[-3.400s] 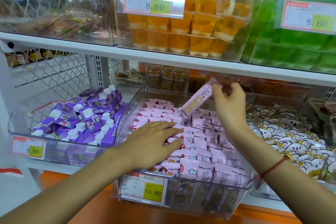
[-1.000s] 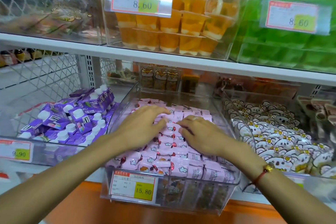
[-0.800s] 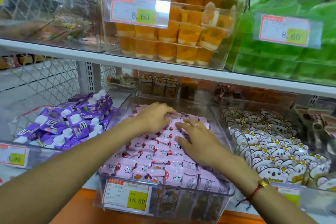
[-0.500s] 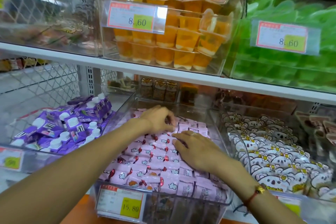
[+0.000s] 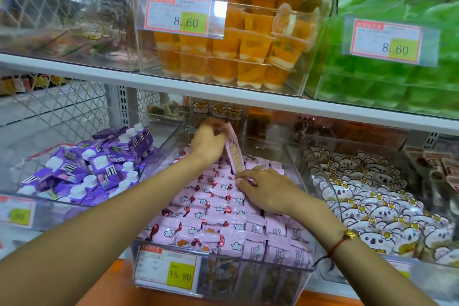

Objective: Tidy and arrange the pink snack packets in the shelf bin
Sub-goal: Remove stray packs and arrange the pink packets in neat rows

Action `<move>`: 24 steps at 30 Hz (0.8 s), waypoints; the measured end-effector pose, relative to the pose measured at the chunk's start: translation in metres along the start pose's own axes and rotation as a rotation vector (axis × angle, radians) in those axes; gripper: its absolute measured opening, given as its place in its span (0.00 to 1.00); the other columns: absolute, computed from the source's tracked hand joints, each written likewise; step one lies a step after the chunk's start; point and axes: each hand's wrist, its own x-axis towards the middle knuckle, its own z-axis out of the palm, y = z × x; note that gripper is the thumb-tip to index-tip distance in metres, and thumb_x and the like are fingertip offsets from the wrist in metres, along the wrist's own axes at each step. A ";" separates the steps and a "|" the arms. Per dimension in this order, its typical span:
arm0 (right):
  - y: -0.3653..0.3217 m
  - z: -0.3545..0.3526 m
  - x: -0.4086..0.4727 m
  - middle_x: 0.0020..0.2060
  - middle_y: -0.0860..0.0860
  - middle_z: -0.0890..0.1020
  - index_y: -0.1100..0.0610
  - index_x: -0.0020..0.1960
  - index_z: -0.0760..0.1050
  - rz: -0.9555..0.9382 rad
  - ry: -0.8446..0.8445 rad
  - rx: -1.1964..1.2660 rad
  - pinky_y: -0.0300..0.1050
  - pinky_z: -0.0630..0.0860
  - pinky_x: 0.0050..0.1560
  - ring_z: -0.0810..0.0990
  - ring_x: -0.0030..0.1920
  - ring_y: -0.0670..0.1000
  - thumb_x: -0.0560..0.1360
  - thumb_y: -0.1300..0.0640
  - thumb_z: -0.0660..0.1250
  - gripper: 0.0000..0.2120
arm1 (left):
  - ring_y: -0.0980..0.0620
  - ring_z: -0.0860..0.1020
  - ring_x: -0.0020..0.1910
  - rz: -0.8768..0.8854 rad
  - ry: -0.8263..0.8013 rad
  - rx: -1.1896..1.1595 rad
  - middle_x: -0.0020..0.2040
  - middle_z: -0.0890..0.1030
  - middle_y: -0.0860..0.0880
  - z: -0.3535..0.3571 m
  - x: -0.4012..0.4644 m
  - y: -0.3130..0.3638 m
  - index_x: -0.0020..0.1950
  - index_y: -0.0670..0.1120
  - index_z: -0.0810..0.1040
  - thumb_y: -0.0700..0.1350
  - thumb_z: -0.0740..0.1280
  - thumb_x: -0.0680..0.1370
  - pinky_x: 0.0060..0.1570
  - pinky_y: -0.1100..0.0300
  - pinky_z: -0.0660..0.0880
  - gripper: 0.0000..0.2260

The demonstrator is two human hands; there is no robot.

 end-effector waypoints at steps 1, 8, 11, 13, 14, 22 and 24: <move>0.001 -0.001 -0.001 0.66 0.52 0.71 0.45 0.67 0.69 -0.004 0.045 0.044 0.50 0.70 0.61 0.71 0.62 0.57 0.81 0.44 0.52 0.18 | 0.50 0.79 0.44 -0.047 0.047 -0.081 0.54 0.79 0.44 -0.002 -0.002 0.001 0.57 0.42 0.74 0.42 0.60 0.81 0.39 0.65 0.76 0.07; 0.004 -0.001 -0.009 0.66 0.50 0.70 0.48 0.71 0.57 -0.095 0.555 0.143 0.49 0.72 0.53 0.69 0.65 0.52 0.72 0.49 0.70 0.33 | 0.55 0.80 0.36 -0.410 0.093 -0.644 0.42 0.80 0.45 -0.020 -0.029 0.011 0.52 0.40 0.74 0.40 0.61 0.81 0.37 0.67 0.79 0.05; -0.001 -0.001 -0.012 0.62 0.46 0.71 0.46 0.67 0.61 -0.191 0.633 0.138 0.49 0.74 0.54 0.71 0.61 0.50 0.71 0.52 0.72 0.29 | 0.50 0.80 0.41 -0.537 -0.005 -0.769 0.41 0.80 0.42 -0.024 -0.035 0.021 0.52 0.39 0.77 0.37 0.62 0.80 0.34 0.63 0.81 0.05; -0.003 -0.003 -0.014 0.57 0.45 0.74 0.47 0.62 0.65 -0.243 0.688 0.142 0.51 0.76 0.51 0.74 0.56 0.49 0.72 0.54 0.71 0.22 | 0.49 0.79 0.40 -0.622 -0.089 -0.818 0.40 0.80 0.42 -0.028 -0.038 0.026 0.53 0.39 0.78 0.37 0.62 0.80 0.28 0.62 0.80 0.06; -0.004 -0.005 -0.016 0.54 0.44 0.75 0.47 0.60 0.68 -0.249 0.693 0.181 0.50 0.76 0.49 0.76 0.53 0.48 0.72 0.55 0.71 0.19 | 0.49 0.80 0.41 -0.637 -0.128 -0.824 0.41 0.80 0.42 -0.031 -0.039 0.027 0.54 0.39 0.78 0.38 0.62 0.80 0.27 0.61 0.79 0.07; -0.008 -0.022 -0.025 0.40 0.59 0.84 0.52 0.45 0.80 -0.008 0.338 1.188 0.31 0.73 0.29 0.80 0.30 0.45 0.77 0.53 0.64 0.07 | 0.52 0.79 0.57 -0.293 -0.448 -0.290 0.54 0.83 0.47 -0.048 -0.030 0.026 0.61 0.47 0.75 0.56 0.66 0.76 0.52 0.59 0.77 0.18; -0.009 -0.024 -0.026 0.41 0.59 0.85 0.53 0.47 0.80 0.022 0.282 1.248 0.33 0.77 0.33 0.82 0.35 0.49 0.77 0.51 0.64 0.08 | 0.54 0.81 0.55 -0.247 -0.508 -0.272 0.56 0.83 0.48 -0.049 -0.028 0.026 0.65 0.47 0.73 0.52 0.69 0.75 0.45 0.64 0.78 0.21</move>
